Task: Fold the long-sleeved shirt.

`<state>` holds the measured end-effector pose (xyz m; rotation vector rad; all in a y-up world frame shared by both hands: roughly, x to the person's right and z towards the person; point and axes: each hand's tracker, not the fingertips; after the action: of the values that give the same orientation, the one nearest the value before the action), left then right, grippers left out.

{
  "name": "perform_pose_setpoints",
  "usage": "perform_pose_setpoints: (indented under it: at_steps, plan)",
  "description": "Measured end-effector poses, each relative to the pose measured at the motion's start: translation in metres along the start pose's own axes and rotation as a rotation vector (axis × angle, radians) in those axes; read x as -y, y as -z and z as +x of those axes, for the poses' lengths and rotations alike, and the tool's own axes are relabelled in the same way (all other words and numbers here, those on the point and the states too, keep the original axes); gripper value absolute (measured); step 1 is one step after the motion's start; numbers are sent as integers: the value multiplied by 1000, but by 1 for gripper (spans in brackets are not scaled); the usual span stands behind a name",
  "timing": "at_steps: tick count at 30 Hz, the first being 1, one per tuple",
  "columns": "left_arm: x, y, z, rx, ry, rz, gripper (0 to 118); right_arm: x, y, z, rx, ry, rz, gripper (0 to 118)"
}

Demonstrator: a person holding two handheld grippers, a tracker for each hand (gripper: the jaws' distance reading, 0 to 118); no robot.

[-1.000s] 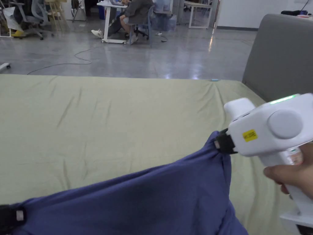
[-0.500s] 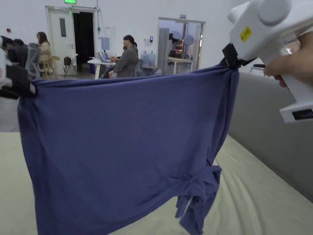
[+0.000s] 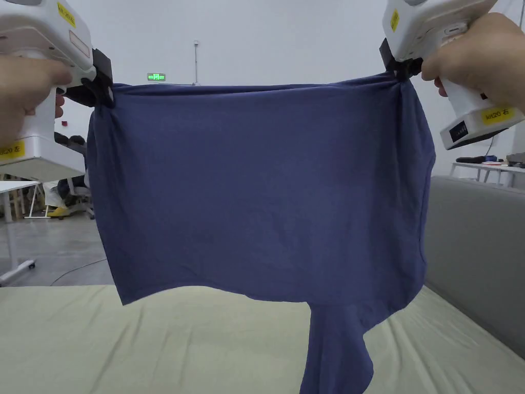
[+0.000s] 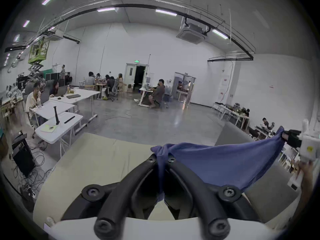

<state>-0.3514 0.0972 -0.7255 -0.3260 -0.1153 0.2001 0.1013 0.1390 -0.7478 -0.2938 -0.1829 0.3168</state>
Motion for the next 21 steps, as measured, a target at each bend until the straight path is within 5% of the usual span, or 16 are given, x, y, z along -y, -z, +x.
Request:
perform_pose_setpoints:
  at_steps: [8,21]
  plan:
    - [75,60,-15,-39,116,-144,0,89,73,-40,-87,-39,-157,0]
    - [368,190,-116,-87,-29,-664,0,449,197,-179,-314,3,-732,0]
